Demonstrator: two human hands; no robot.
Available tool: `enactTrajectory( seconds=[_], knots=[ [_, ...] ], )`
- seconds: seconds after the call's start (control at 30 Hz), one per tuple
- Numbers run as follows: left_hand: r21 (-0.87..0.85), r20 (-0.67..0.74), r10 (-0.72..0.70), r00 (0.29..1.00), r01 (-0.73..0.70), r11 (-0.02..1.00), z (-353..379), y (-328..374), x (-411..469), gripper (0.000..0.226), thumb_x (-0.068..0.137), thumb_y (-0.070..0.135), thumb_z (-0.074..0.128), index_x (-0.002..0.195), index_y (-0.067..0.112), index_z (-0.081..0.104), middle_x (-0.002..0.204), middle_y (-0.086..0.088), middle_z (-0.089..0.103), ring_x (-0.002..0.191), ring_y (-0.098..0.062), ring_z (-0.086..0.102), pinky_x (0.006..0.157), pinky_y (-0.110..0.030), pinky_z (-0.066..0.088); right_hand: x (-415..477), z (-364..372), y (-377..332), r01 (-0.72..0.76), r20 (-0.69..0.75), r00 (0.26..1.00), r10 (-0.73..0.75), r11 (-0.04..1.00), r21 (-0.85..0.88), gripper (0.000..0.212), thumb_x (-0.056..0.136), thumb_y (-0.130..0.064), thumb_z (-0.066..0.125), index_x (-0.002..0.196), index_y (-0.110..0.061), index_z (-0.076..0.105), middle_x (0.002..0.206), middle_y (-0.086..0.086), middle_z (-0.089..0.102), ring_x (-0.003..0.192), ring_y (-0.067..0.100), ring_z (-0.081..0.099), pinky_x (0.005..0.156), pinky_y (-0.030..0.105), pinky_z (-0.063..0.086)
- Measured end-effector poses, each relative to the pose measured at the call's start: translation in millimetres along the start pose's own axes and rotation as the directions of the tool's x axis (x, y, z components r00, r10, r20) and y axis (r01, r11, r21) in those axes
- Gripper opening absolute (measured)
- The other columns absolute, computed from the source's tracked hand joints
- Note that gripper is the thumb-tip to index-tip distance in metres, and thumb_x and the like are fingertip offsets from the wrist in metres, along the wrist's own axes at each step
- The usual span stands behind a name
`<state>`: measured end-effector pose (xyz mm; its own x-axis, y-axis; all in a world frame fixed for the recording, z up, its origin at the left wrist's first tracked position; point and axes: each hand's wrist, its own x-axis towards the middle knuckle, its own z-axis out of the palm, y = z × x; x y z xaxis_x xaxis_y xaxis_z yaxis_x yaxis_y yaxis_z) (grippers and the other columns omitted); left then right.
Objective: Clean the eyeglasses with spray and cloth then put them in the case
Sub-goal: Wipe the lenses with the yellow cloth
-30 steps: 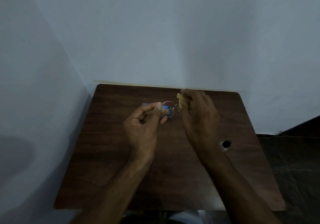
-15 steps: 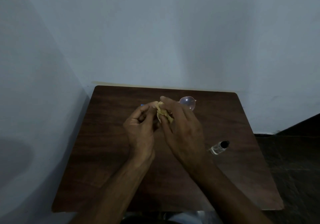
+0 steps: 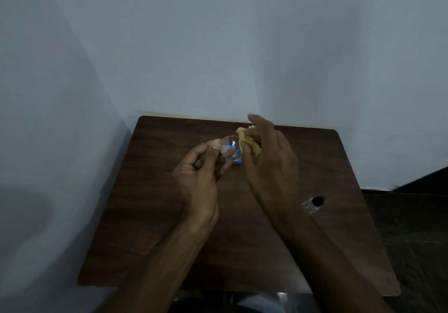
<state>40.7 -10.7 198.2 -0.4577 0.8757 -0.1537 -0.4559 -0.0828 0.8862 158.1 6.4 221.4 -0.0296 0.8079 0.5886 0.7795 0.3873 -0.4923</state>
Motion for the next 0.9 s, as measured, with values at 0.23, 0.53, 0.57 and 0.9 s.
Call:
enactTrajectory(
  seconds=[0.23, 0.53, 0.57, 0.9],
  knots=[
    [-0.041, -0.037, -0.024, 0.999, 0.022, 0.999, 0, 3, 2, 0.014, 0.097, 0.009, 0.07, 0.108, 0.002, 0.076, 0.089, -0.005, 0.08, 0.081, -0.016, 0.076, 0.065, -0.026, 0.061, -21, 9, -7, 0.169, 0.012, 0.986, -0.169, 0.986, 0.016, 0.036, 0.093, -0.005, 0.074, 0.128, -0.005, 0.068, 0.118, 0.01, 0.07, 0.102, 0.024, 0.066, 0.087, 0.035, 0.054],
    [-0.125, -0.055, -0.11, 0.992, 0.103, 0.987, 3, 3, 0, 0.01, 0.099, 0.008, 0.068, 0.104, 0.004, 0.076, 0.087, -0.007, 0.078, 0.08, -0.019, 0.076, 0.067, -0.027, 0.063, -17, 9, -4, 0.214, -0.024, 0.977, -0.214, 0.976, 0.031, 0.032, 0.094, -0.002, 0.068, 0.125, -0.005, 0.067, 0.115, 0.011, 0.069, 0.102, 0.024, 0.064, 0.088, 0.037, 0.054],
    [-0.148, -0.061, -0.109, 0.992, 0.099, 0.984, 3, 2, 1, 0.011, 0.099, 0.007, 0.068, 0.105, 0.001, 0.075, 0.087, -0.01, 0.077, 0.082, -0.021, 0.076, 0.07, -0.028, 0.064, -13, 8, 2, 0.158, -0.062, 0.986, -0.156, 0.987, 0.02, 0.035, 0.092, 0.0, 0.069, 0.127, -0.004, 0.066, 0.117, 0.012, 0.069, 0.105, 0.024, 0.064, 0.092, 0.037, 0.053],
    [-0.098, -0.002, -0.009, 1.0, 0.008, 0.995, 2, -1, -5, 0.009, 0.099, 0.006, 0.068, 0.104, 0.002, 0.074, 0.089, -0.011, 0.08, 0.086, -0.026, 0.08, 0.08, -0.037, 0.066, 0, -9, 26, -0.012, -0.154, 0.988, 0.006, 0.999, -0.035, 0.046, 0.086, 0.001, 0.074, 0.131, -0.005, 0.062, 0.114, 0.012, 0.07, 0.102, 0.026, 0.065, 0.088, 0.035, 0.054]
  ],
)
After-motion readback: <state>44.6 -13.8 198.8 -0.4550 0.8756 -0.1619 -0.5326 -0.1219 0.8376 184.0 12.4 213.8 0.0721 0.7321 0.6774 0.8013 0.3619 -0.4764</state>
